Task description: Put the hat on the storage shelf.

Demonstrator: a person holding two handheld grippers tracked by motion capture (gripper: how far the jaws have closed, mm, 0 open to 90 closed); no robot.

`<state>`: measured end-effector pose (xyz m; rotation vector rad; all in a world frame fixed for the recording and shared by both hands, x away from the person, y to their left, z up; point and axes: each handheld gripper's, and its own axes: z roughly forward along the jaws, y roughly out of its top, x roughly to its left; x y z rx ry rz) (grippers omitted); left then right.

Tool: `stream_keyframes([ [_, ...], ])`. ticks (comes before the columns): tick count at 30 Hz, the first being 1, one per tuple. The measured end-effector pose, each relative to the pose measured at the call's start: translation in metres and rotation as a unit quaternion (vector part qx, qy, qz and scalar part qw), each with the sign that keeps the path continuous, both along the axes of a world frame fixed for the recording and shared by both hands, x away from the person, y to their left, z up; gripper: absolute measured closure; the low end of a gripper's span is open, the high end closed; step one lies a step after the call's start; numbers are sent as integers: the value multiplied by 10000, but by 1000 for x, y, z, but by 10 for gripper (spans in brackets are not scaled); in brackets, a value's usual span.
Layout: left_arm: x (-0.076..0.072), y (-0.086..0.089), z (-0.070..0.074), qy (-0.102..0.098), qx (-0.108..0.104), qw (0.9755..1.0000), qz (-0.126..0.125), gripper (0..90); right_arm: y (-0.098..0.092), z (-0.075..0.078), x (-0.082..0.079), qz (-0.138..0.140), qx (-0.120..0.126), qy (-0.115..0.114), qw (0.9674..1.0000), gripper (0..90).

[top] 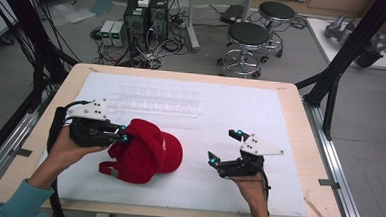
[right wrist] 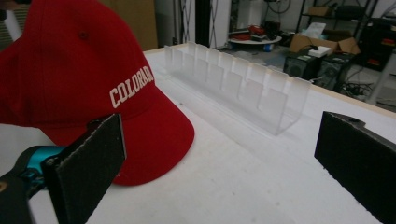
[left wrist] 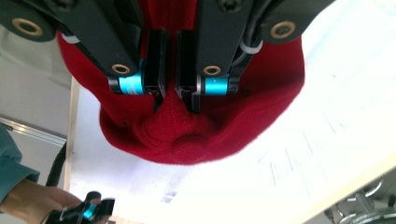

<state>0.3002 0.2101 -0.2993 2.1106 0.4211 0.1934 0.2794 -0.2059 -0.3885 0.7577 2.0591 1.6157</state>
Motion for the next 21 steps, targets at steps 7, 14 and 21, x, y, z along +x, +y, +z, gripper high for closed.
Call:
stream_keyframes([
  [7, 6, -5, 14, -97, -28, 9998, -164, 855, 23, 16, 6, 396, 35, -92, 9992, 8],
  [14, 8, -8, 15, -78, -57, 9997, -241, 855, 48, 26, 16, 800, 16, -53, 9968, 8],
  [21, 10, -10, 13, -78, -41, 9995, -315, 855, 71, 27, 30, 1328, 1, 114, 9911, 8],
])
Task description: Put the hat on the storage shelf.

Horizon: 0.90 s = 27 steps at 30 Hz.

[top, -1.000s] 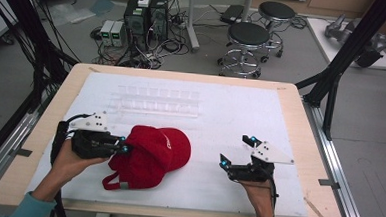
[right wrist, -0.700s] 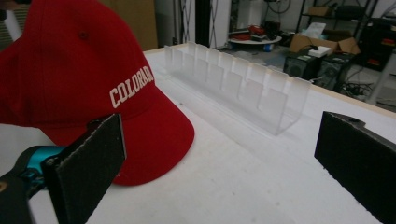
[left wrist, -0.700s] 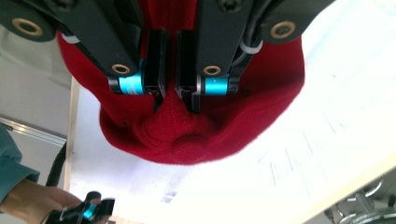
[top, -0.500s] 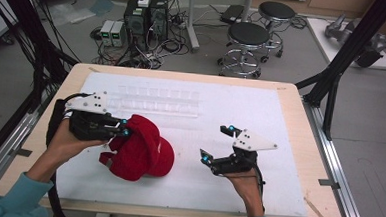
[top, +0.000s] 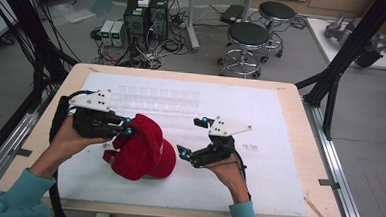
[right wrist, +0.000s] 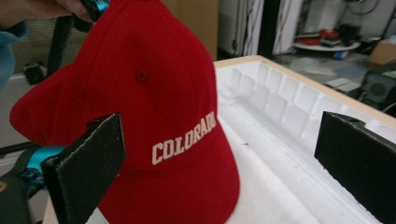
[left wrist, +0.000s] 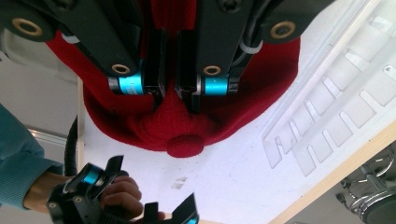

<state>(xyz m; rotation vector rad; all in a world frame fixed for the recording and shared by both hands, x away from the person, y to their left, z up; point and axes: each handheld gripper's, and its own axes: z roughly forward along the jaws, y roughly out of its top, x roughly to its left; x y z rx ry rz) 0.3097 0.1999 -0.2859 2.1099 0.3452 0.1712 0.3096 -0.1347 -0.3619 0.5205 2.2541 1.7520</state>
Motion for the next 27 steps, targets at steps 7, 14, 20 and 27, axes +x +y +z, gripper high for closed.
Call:
stream_keyframes([
  [7, 3, -2, -1, -23, -52, 10000, -74, 855, 24, 2, 9, 353, -234, 172, 9990, 8],
  [14, 3, -3, -1, -43, -66, 9999, -76, 855, 42, 3, 17, 648, -343, 119, 9972, 38],
  [20, 3, -4, -2, -62, -73, 9999, -124, 855, 51, 2, 20, 756, -372, 192, 9963, 39],
  [27, 4, -9, -1, -94, -57, 9998, -179, 856, 63, 0, 22, 946, -433, 230, 9943, 60],
])
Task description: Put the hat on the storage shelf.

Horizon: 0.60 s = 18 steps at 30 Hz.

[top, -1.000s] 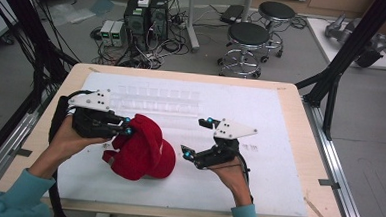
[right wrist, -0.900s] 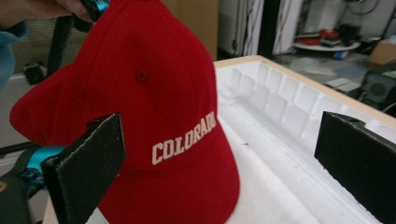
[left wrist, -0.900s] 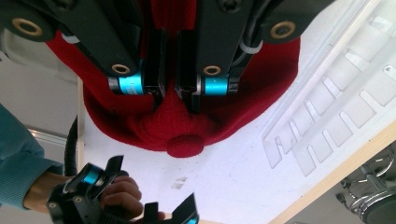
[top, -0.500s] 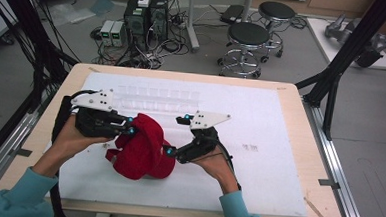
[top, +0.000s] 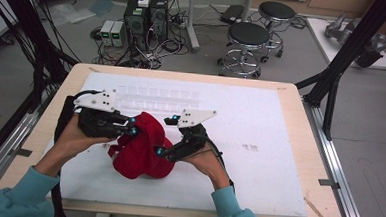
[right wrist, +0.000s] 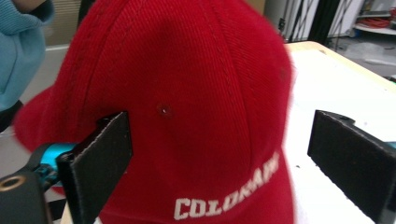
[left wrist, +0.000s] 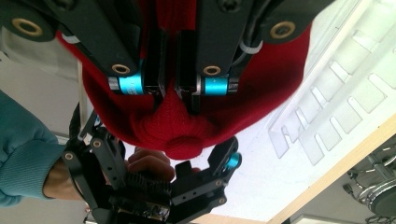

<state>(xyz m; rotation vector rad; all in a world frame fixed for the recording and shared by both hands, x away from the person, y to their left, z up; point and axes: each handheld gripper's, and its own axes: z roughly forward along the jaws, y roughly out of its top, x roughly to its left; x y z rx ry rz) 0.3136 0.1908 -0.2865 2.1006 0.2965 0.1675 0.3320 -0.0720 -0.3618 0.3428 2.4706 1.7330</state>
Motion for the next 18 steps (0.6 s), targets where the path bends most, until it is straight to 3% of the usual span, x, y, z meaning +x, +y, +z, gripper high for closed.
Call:
stream_keyframes([
  [1, 0, 0, 0, -13, 23, 10000, -19, 856, 1, 0, 0, 6, 0, 2, 10000, 67],
  [3, 1, -2, 0, -23, 38, 10000, -17, 856, 2, 0, 1, 114, 14, 20, 9999, 177],
  [8, 2, -4, 1, -39, 42, 10000, 6, 856, 3, 1, -1, 60, -14, -109, 9999, 328],
  [18, 1, -6, 0, -103, 76, 9999, -2, 855, 3, 1, -1, 175, -91, -114, 9997, 661],
])
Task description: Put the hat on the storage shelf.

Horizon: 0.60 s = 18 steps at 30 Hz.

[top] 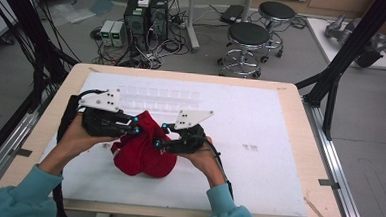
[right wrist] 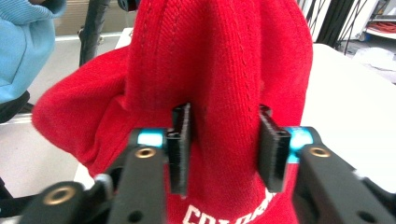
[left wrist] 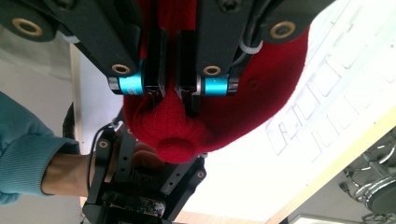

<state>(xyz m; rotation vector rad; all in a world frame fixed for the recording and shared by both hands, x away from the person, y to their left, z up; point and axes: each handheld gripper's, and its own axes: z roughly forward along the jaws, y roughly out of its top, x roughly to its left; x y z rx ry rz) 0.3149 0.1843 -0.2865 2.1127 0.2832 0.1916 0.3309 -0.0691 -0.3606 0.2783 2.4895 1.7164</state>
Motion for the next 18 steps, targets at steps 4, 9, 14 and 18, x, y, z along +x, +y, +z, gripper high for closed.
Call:
stream_keyframes([
  [4, 0, 1, 0, -26, 30, 10000, 37, 855, -2, -2, 1, 2, 91, 167, 9998, 800],
  [9, 2, 2, 0, -27, 42, 10000, 44, 854, -2, -1, -1, -75, 27, 112, 9999, 859],
  [14, 2, 3, 0, -60, -3, 9999, 156, 823, -3, 1, -3, -130, 69, 94, 9998, 865],
  [18, 0, 4, 1, -272, -89, 9990, 330, 602, -5, 2, -3, -190, 93, 57, 9998, 865],
])
